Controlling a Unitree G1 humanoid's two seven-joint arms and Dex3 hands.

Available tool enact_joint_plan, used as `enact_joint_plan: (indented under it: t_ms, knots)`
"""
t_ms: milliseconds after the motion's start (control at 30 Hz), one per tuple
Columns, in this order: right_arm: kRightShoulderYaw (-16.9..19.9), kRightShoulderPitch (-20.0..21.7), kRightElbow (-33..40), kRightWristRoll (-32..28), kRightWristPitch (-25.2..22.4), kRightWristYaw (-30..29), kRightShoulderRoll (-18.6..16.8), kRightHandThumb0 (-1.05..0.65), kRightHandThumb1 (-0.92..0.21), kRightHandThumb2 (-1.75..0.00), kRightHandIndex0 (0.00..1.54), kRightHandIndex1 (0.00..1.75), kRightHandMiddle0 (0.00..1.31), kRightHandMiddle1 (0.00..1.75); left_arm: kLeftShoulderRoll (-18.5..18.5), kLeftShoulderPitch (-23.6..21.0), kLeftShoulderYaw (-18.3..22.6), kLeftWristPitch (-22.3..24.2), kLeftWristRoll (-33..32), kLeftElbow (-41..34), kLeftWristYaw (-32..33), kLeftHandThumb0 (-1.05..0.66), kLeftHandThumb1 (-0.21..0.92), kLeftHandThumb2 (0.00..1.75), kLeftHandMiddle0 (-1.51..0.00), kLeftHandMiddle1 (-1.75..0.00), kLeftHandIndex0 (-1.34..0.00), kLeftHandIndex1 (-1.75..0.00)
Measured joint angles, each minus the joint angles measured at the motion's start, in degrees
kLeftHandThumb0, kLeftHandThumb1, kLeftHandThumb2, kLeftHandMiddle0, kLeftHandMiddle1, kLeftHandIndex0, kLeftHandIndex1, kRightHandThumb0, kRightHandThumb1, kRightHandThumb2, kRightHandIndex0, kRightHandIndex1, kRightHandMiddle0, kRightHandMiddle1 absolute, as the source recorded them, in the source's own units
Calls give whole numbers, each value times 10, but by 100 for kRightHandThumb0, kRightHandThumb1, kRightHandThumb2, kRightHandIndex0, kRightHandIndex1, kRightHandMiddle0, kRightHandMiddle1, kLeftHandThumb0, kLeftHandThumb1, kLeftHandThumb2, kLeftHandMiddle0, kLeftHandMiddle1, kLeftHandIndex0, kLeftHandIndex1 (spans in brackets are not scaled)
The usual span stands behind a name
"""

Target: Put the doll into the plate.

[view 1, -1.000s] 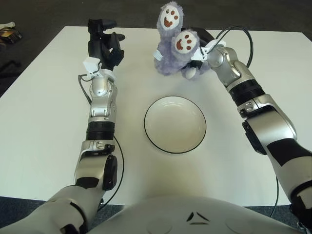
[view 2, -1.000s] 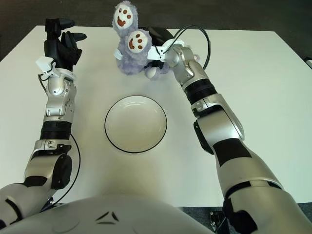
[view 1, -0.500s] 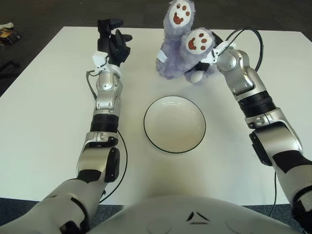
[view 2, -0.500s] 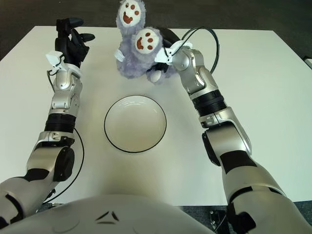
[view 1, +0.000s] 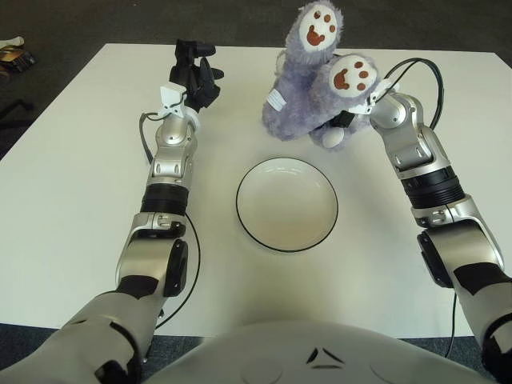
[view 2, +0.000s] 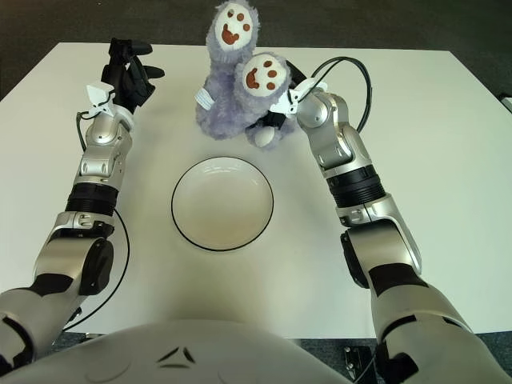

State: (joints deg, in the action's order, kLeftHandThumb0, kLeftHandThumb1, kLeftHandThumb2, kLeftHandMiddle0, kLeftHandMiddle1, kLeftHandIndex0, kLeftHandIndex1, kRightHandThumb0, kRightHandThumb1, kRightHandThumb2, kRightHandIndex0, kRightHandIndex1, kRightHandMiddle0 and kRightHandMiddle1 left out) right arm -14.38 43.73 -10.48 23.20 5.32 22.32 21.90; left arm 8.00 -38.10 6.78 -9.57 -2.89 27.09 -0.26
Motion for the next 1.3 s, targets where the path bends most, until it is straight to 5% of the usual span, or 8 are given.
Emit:
enact_joint_plan:
  t_ms: [467, 1000, 1300]
  knots:
    - [22, -39, 50, -59, -1, 23, 0, 0, 6, -169, 94, 158, 68, 175, -1, -12, 0, -4, -2, 22, -12, -80, 92, 100, -26, -145, 0, -168]
    - [37, -74, 116, -88, -20, 61, 14, 0, 6, -171, 91, 165, 68, 175, -12, -32, 7, -36, -19, 64, -20, -83, 92, 83, -26, -121, 0, -122]
    - [41, -91, 140, -117, -51, 75, 11, 0, 7, -171, 92, 163, 69, 175, -21, -44, 8, -35, -26, 73, -20, -83, 92, 79, -32, -118, 0, -119]
